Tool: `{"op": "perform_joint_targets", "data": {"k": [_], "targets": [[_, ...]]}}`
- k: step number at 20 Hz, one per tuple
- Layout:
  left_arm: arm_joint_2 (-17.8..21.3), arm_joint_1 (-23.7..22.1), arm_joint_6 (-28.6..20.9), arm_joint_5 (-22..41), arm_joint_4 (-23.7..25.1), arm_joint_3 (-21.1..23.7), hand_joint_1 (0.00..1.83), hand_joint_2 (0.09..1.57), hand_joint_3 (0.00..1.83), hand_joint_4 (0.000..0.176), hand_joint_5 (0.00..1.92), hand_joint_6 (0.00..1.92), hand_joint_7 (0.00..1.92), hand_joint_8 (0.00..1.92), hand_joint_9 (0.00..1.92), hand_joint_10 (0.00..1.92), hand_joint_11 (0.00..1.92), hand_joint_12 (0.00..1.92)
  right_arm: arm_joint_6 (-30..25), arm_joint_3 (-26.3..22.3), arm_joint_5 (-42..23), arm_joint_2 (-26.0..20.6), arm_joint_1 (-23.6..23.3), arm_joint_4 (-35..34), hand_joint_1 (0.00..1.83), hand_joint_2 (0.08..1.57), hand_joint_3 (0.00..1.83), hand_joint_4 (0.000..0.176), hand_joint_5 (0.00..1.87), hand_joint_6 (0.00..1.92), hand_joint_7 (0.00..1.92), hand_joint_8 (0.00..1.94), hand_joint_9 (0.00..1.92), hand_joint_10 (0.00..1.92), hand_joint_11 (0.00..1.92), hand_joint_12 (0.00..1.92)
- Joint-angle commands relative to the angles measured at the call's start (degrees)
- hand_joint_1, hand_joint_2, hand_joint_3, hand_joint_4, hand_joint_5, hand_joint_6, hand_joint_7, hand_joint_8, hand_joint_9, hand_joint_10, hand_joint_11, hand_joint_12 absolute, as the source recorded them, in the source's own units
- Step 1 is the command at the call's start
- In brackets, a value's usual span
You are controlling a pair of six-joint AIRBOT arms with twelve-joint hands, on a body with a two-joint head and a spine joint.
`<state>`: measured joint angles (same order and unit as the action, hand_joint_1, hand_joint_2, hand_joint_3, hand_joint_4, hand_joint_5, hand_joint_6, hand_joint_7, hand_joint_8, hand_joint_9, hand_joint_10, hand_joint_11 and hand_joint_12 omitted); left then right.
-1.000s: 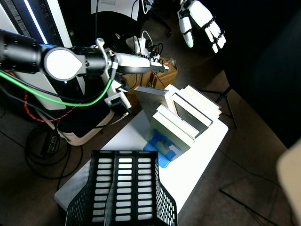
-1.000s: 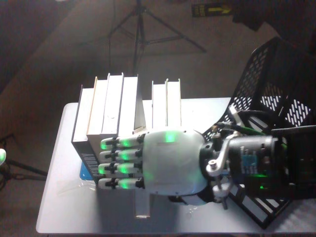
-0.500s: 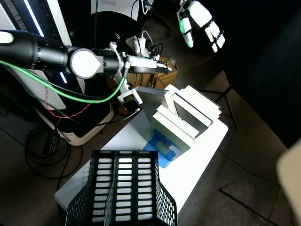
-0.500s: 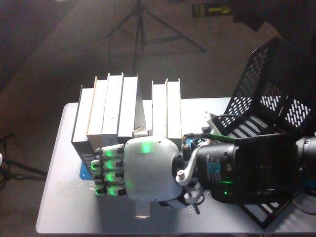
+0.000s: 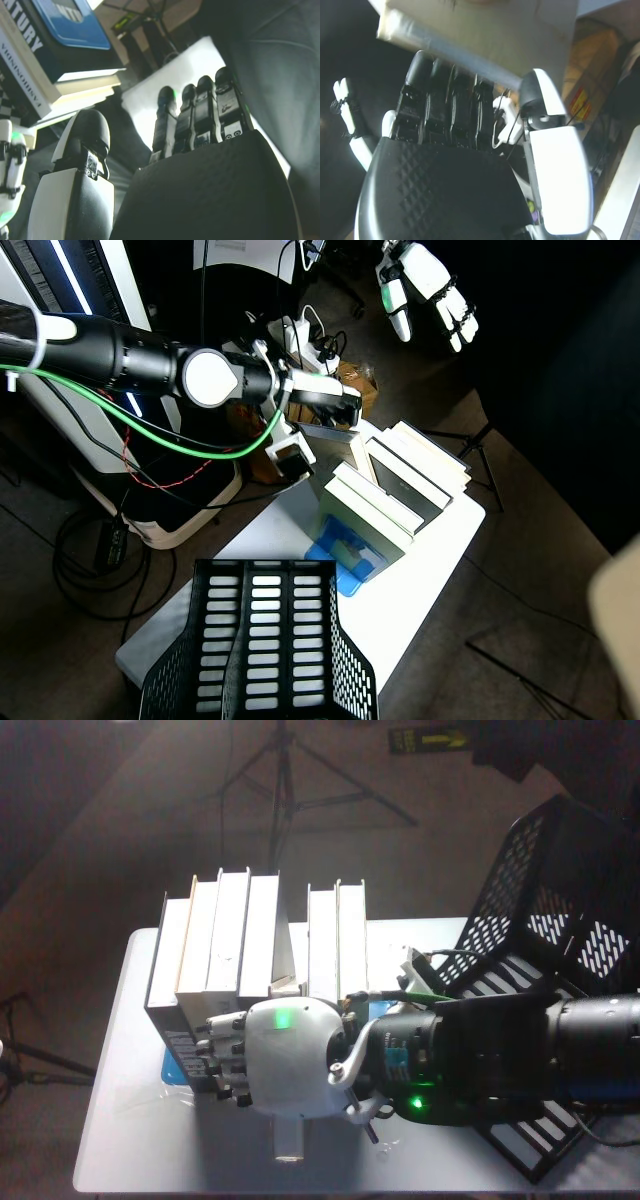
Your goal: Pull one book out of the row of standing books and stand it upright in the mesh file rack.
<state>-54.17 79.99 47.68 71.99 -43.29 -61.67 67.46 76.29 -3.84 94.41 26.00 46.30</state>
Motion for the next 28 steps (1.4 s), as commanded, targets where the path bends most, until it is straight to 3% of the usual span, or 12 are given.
{"op": "perform_joint_targets", "data": {"k": [1, 2, 3, 4, 17, 23, 28], "targets": [[-0.3, 0.0, -0.3, 6.4, -0.7, -0.7, 0.45, 1.39, 0.00, 0.000, 0.20, 0.01, 0.03, 0.00, 0.00, 0.00, 0.00, 0.00, 0.7, 0.6, -3.3, 0.4, 0.1, 0.1, 0.94, 1.21, 0.00, 0.039, 0.07, 0.00, 0.07, 0.00, 0.03, 0.04, 0.00, 0.17], [-0.4, 0.0, -0.5, 6.4, -0.6, -0.8, 0.47, 1.38, 0.00, 0.000, 0.20, 0.01, 0.04, 0.01, 0.00, 0.00, 0.00, 0.00, 0.9, 1.6, -2.7, 1.1, 0.4, 0.1, 0.76, 1.24, 0.02, 0.093, 0.08, 0.03, 0.13, 0.04, 0.11, 0.05, 0.01, 0.04], [-0.5, 0.0, -0.6, 6.5, -0.5, -0.9, 0.47, 1.38, 0.00, 0.000, 0.21, 0.01, 0.05, 0.01, 0.00, 0.00, 0.00, 0.00, 1.0, 2.2, -2.3, 1.5, 0.5, 0.1, 1.62, 1.17, 0.00, 0.000, 0.52, 0.20, 0.61, 0.18, 0.58, 0.24, 0.44, 1.36], [-0.5, 0.0, -0.9, 6.6, -0.3, -0.9, 0.48, 1.38, 0.00, 0.000, 0.20, 0.00, 0.06, 0.01, 0.00, 0.00, 0.00, 0.00, 1.0, 2.7, -1.9, 1.9, 0.6, 0.1, 1.79, 1.16, 0.00, 0.000, 0.63, 0.20, 0.75, 0.11, 0.68, 0.28, 0.51, 1.64], [-0.8, -0.1, -1.7, 7.7, 0.5, -1.3, 0.46, 1.37, 0.00, 0.000, 0.21, 0.00, 0.06, 0.00, 0.00, 0.00, 0.00, 0.00, 1.3, 7.3, 1.1, 4.7, 2.6, 0.1, 1.83, 1.16, 0.00, 0.000, 0.68, 0.15, 0.81, 0.03, 0.70, 0.29, 0.53, 1.71], [-0.8, -0.1, -1.7, 7.7, 0.5, -1.4, 0.38, 1.38, 0.00, 0.000, 0.20, 0.00, 0.05, 0.00, 0.00, 0.00, 0.00, 0.00, 2.1, 7.6, 1.1, 4.8, 2.6, 0.2, 1.83, 1.16, 0.00, 0.000, 0.69, 0.15, 0.81, 0.03, 0.70, 0.29, 0.53, 1.71], [-1.0, -0.1, -1.7, 7.8, 0.3, -1.5, 0.44, 1.38, 0.00, 0.000, 0.20, 0.00, 0.04, 0.00, 0.00, 0.00, 0.00, 0.00, 2.1, 5.9, 1.1, 4.8, 2.6, 0.7, 1.83, 1.16, 0.00, 0.000, 0.69, 0.14, 0.81, 0.02, 0.70, 0.29, 0.53, 1.71]]}}
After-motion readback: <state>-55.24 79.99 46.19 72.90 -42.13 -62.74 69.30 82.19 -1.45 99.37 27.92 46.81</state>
